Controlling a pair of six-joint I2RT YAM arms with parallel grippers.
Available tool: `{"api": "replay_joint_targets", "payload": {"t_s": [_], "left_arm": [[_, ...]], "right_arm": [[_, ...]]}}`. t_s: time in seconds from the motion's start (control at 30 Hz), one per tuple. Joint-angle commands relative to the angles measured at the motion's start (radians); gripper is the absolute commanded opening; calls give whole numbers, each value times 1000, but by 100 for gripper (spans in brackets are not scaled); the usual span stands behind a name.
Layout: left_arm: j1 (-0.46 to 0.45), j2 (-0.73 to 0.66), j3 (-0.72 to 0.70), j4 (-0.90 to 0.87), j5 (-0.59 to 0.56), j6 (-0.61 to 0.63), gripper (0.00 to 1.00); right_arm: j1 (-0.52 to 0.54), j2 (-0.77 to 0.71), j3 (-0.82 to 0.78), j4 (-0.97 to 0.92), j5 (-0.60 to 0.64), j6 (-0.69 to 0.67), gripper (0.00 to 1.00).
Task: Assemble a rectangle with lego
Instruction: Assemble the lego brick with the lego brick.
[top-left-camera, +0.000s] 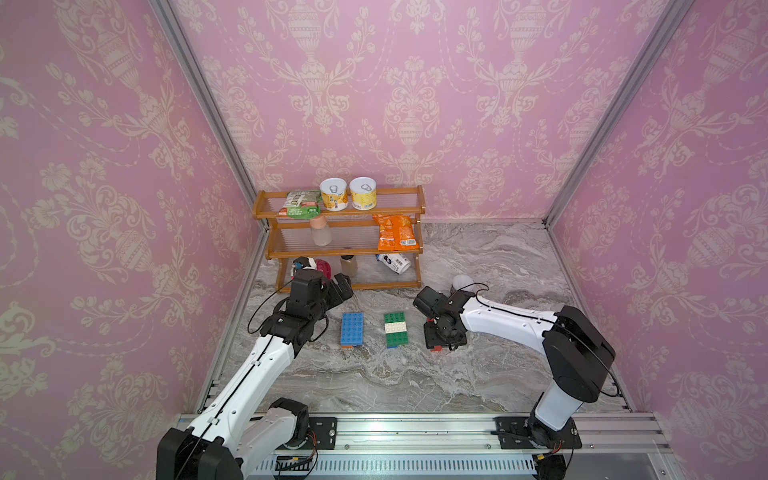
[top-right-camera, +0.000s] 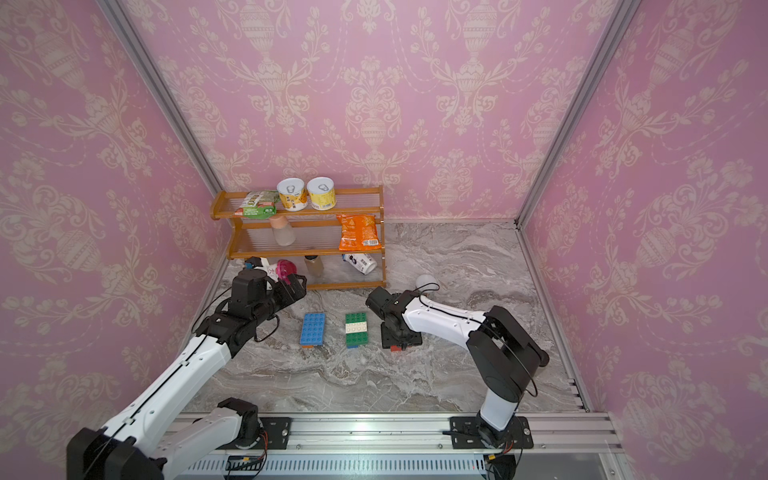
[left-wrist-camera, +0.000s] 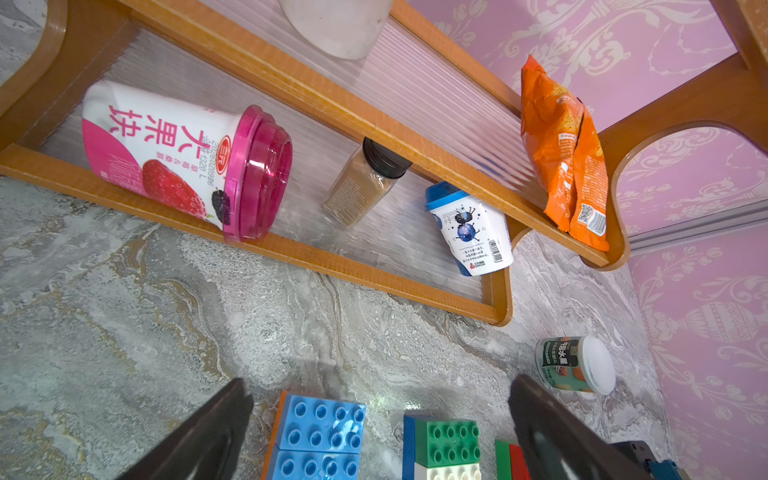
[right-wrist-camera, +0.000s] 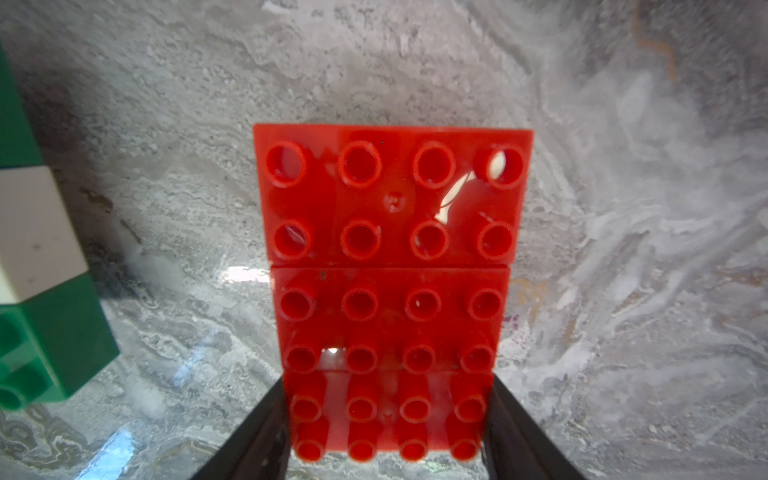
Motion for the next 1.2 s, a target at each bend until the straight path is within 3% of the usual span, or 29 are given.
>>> {"api": "replay_joint_targets", "payload": {"t_s": [0.0,0.4,0.77,1.17], "left_arm": [[-8,7,3,-10,-20,21,99],[-7,7,0,-5,-25,20,99],[-7,19,5,-2,-32,28,99],[-8,24,11,-1,-24,24,99]], "right_arm": [[-10,121,-59,-24,-30,23,27],[4,69,-79,0,-77,84,30],[4,115,3,-28,-62,30,33],[-1,97,29,-46,-50,6,44]]}}
